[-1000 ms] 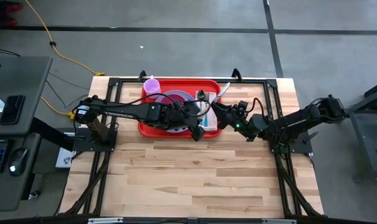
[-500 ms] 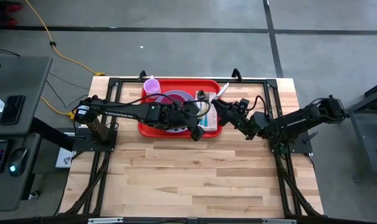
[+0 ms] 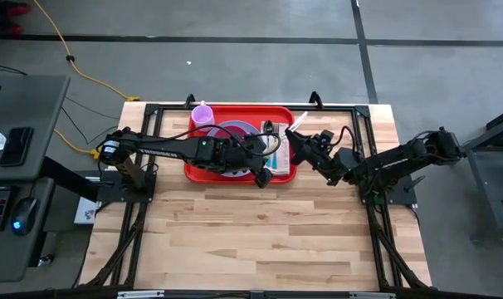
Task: Set up tray
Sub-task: Put the yellow knife on the brown napkin
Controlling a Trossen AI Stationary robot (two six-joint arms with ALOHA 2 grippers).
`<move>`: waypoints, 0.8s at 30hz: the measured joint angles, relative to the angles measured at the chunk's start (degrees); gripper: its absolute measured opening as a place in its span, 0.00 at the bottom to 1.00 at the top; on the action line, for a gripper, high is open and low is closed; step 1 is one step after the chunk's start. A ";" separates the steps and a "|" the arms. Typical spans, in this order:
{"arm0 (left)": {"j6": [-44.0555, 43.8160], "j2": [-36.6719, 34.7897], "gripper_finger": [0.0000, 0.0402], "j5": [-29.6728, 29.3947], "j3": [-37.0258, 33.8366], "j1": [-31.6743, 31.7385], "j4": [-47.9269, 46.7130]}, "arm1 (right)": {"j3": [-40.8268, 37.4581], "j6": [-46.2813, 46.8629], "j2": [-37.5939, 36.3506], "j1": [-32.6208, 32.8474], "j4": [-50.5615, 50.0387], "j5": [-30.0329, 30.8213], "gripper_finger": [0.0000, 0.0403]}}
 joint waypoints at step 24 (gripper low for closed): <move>1.55 0.00 0.29 -0.09 -0.03 0.06 0.55 | 0.07 0.43 -0.46 -1.68 0.39 2.63 0.00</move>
